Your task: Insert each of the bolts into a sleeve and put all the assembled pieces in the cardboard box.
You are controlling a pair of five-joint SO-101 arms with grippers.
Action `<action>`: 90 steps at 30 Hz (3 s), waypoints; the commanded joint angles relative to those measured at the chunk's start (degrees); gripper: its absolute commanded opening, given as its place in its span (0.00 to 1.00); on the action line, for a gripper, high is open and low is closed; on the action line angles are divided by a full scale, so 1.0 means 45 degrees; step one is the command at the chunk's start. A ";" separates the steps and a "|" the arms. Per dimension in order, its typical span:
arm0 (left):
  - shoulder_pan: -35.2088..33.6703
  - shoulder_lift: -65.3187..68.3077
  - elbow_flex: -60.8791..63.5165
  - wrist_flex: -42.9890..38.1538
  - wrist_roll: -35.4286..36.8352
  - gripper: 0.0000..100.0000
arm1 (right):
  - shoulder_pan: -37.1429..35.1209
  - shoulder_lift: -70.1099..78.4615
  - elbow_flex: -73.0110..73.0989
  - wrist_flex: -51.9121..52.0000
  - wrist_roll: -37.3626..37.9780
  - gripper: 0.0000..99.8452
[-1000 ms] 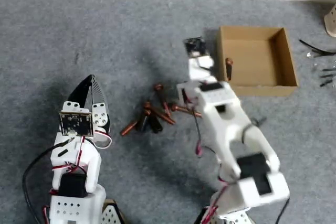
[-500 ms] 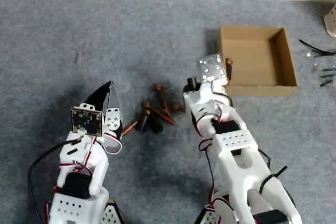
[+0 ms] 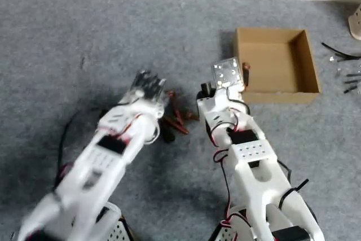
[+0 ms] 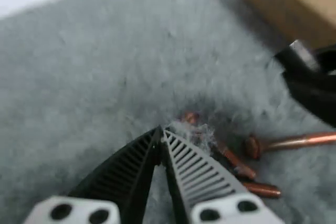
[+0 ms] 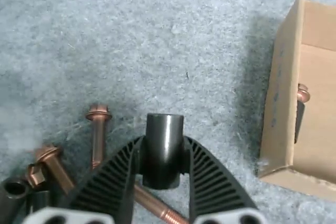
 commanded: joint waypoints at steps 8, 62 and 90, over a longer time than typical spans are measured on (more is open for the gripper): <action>0.1455 0.4523 -0.2686 -0.0742 0.0488 0.05 | 0.0987 -0.0518 -0.0088 -0.0479 0.0176 0.01; 0.0107 1.0794 -1.0305 0.6369 0.7365 0.22 | 0.2295 -0.0440 -0.0010 -0.1924 0.0176 0.01; 0.0107 1.0755 -1.1067 0.7248 0.6095 0.00 | 0.2295 -0.0479 0.0010 -0.1924 0.0176 0.01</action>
